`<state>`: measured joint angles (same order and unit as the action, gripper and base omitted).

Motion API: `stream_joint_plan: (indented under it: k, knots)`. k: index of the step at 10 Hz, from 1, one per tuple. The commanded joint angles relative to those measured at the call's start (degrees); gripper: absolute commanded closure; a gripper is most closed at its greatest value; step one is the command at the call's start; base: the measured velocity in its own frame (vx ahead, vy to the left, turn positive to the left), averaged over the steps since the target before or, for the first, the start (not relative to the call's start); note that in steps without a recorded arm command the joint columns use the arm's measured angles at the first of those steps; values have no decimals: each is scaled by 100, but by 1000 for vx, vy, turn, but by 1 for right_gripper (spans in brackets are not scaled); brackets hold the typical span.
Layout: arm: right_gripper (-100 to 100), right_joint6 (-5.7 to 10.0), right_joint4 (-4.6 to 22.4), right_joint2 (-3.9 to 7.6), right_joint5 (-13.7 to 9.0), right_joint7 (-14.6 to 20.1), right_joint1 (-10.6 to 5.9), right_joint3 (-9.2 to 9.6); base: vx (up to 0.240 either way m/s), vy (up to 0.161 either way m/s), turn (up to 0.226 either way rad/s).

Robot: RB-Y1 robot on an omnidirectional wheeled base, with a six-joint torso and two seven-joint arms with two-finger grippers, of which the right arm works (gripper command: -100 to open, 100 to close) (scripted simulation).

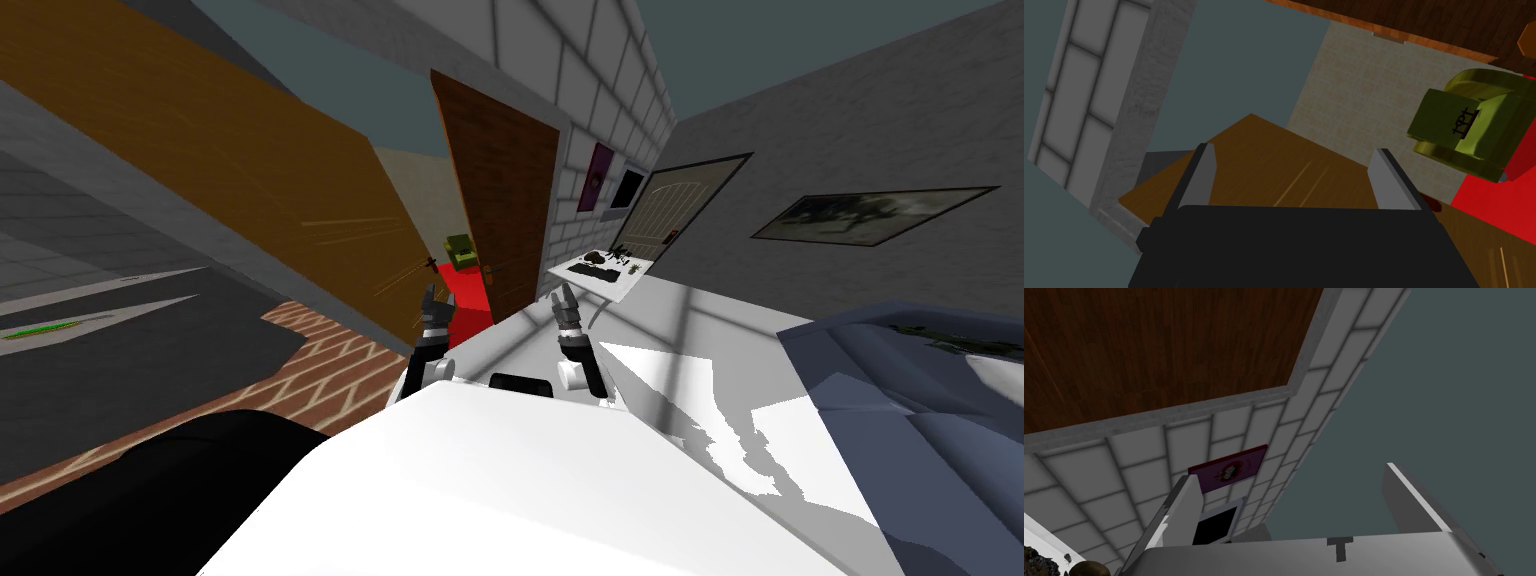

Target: Push the door open

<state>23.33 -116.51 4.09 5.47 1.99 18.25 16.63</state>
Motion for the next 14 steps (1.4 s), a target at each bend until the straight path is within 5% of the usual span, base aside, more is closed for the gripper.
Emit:
stream_joint_plan:
  k: [1,12,14]
  knots:
    - [-100,5,179,-2,0,28,-79,179,103,44,-66]
    - [-100,-168,1704,87,-126,433,-1099,1411,115,43,-95]
    - [-100,-180,1815,90,-135,462,-1173,1501,88,43,-46]
